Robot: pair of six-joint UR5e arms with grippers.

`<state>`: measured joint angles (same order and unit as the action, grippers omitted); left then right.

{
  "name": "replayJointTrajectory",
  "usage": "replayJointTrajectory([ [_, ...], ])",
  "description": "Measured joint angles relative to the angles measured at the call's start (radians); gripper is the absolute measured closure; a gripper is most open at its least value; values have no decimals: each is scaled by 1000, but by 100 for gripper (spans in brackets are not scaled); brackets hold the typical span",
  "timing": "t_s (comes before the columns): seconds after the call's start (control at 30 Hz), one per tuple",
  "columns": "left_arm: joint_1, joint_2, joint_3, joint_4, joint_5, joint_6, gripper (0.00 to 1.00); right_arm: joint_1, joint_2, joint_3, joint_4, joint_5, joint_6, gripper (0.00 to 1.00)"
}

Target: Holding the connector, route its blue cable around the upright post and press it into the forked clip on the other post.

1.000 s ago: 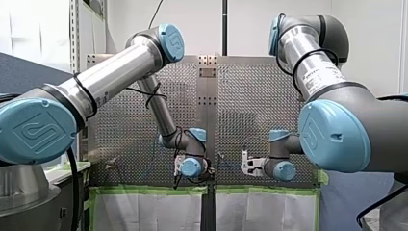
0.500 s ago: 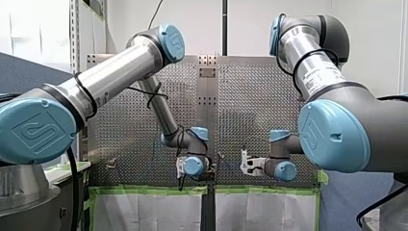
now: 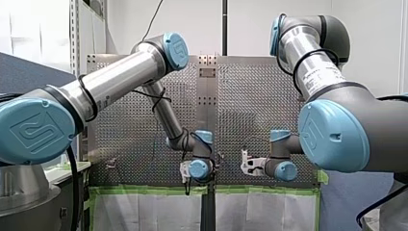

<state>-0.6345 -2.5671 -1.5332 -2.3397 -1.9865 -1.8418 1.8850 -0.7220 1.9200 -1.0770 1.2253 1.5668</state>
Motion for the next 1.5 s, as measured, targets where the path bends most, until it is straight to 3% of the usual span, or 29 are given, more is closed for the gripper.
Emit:
replayJointTrajectory([
  [0.3,6,-1,7,-2,-53,-74,3,-6,0,0,0,-1,4,100],
  [0.33,5,-1,7,-4,-62,-84,20,-6,0,0,0,-1,4,100],
  [0.37,4,-1,7,-5,-69,-89,88,-7,0,0,0,-1,4,100],
  [0.4,3,-1,7,-5,-76,-92,88,-8,0,0,1,-1,4,100],
  [0.43,2,-1,7,-4,-85,-92,100,-8,0,0,1,-1,4,100],
  [0.53,-1,0,7,-4,-102,-79,96,-9,0,0,3,-1,5,100],
  [0.87,-5,-1,7,-11,-164,-3,100,-11,0,0,14,-1,5,100],
  [1.17,-6,0,7,-1,-142,57,100,-13,0,0,23,2,7,100],
  [1.5,-49,0,7,27,-169,105,100,-31,0,0,25,49,25,100],
])
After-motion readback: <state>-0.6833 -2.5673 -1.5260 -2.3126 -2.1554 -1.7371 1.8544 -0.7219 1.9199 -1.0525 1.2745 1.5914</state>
